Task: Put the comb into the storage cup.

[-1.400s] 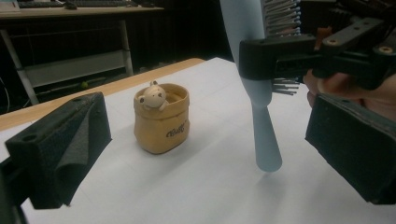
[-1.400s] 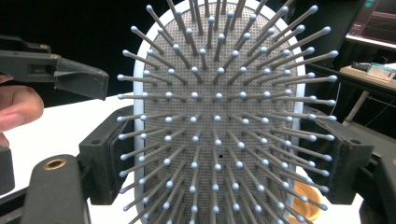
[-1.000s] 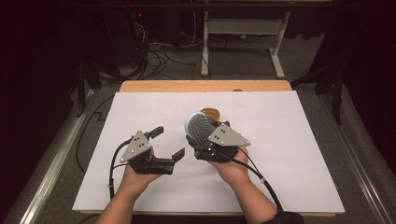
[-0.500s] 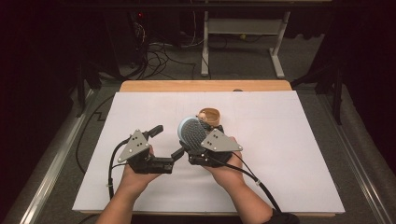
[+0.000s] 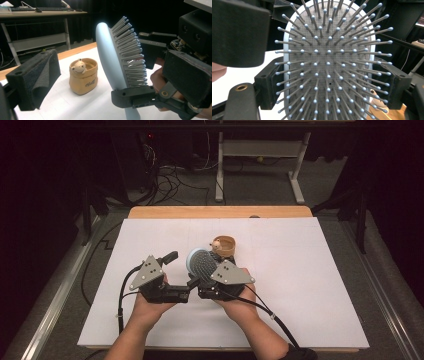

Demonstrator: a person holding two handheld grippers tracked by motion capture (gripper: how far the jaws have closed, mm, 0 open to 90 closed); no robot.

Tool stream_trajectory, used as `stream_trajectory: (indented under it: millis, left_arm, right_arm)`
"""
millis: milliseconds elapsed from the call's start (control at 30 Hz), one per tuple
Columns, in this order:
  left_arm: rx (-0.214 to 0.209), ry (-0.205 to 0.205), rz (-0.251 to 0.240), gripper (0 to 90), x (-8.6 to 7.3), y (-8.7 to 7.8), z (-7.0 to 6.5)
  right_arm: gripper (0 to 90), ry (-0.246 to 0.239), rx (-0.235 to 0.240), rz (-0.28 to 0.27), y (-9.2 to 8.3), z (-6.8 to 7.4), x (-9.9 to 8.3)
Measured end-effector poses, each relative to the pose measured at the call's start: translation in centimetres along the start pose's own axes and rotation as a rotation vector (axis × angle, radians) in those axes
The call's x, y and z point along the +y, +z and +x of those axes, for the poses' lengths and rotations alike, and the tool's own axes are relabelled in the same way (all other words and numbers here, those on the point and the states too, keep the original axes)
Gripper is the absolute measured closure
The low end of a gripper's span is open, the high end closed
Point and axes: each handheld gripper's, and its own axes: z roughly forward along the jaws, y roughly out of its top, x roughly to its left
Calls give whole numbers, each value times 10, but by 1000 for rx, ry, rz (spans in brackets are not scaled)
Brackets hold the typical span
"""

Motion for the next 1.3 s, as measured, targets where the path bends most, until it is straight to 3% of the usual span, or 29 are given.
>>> stream_trajectory:
  millis: [500,967,1300]
  left_arm:
    - [-17,-15,2,49,0,10,1]
    - [-47,-54,13,188,-3,10,5]
    - [-94,-75,25,403,-5,11,5]
  right_arm:
    - [205,-3,8,-14,-2,3,2]
    - [205,-17,19,-10,2,9,5]
    - [205,-30,13,-1,5,11,4]
